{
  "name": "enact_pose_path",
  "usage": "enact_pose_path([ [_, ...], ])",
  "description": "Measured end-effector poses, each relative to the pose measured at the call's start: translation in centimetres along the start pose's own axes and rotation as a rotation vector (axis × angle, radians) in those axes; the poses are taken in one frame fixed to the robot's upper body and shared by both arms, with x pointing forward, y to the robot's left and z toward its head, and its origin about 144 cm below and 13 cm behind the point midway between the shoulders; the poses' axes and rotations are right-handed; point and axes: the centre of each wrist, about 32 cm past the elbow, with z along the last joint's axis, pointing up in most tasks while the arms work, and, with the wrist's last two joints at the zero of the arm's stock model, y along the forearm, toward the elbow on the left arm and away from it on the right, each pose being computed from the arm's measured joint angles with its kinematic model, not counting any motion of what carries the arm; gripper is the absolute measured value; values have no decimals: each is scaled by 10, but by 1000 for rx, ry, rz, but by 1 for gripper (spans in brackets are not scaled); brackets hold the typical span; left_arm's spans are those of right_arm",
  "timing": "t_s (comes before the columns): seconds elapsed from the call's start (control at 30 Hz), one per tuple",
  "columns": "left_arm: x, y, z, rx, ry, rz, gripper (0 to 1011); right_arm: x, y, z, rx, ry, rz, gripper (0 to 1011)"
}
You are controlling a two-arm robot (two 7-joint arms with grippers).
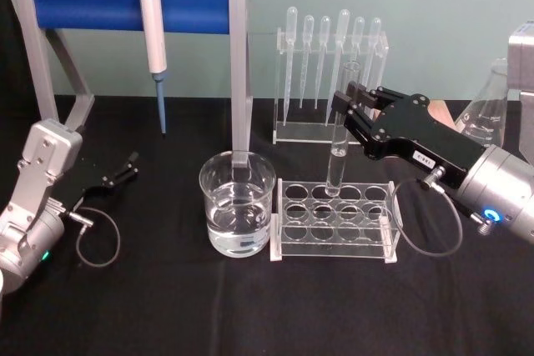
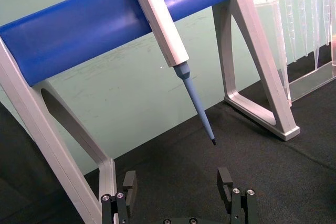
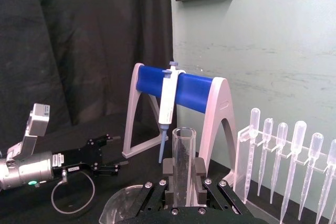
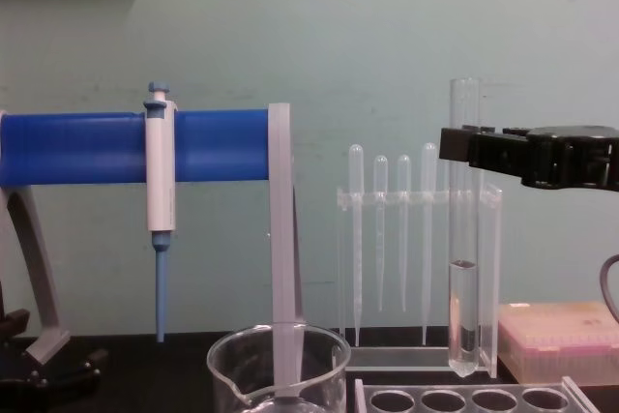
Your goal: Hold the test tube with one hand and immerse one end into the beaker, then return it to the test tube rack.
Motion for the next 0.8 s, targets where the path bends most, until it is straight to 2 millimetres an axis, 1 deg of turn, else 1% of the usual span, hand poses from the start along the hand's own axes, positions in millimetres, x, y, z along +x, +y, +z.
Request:
enact_pose_path([
  [0.8, 0, 0, 0, 0, 0, 0, 1000, 0, 0, 0, 0, 0, 0, 222],
])
